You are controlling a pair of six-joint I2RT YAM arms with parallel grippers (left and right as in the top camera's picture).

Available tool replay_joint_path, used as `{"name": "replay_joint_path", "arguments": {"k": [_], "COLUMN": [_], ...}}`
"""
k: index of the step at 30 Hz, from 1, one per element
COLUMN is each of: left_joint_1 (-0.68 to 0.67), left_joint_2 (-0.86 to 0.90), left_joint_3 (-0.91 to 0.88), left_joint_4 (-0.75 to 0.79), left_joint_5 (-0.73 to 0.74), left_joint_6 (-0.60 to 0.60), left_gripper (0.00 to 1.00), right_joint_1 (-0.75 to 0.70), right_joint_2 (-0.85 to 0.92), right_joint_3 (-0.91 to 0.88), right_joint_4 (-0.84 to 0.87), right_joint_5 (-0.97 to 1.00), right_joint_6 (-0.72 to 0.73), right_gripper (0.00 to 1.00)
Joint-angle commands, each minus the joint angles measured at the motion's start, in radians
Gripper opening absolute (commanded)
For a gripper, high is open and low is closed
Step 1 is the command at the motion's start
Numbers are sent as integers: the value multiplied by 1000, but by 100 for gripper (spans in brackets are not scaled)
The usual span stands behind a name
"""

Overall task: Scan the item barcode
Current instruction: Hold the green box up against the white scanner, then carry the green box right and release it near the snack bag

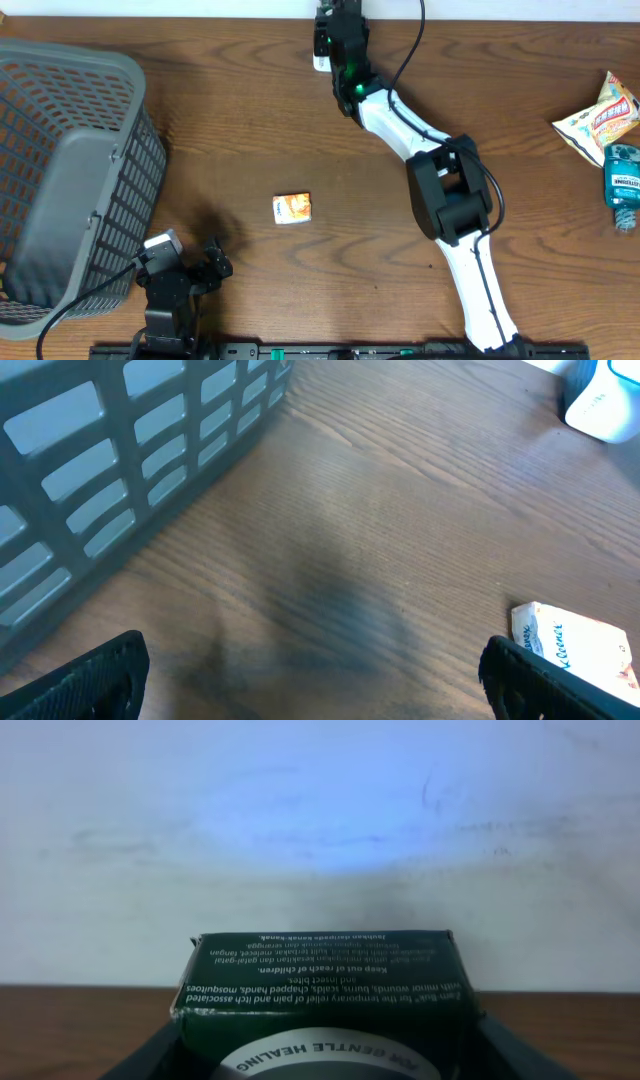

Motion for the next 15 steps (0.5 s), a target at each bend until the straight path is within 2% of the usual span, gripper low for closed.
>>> {"name": "replay_joint_path", "arguments": {"k": [1,7,11,15], "left_joint_1": [1,1,1,1], "left_joint_2": [-5,-5,-5,-5], "left_joint_3": [-11,-11,-11,-11], "left_joint_4": [-8,-8,-8,-8], "left_joint_5": [-10,-10,-10,-10], "left_joint_6": [-9,-9,-9,-9], "left_gripper": [98,98,98,98], "right_joint_1": [-10,-10,-13,-39], "right_joint_2": [39,34,-17,-126], "right_joint_3": [54,63,91,91], "right_joint_4": [-9,-34,-146,-333], "right_joint_5": [-18,-21,-20,44], "right_joint_6": [2,8,11,11], "right_gripper": [37,36,35,36]}}
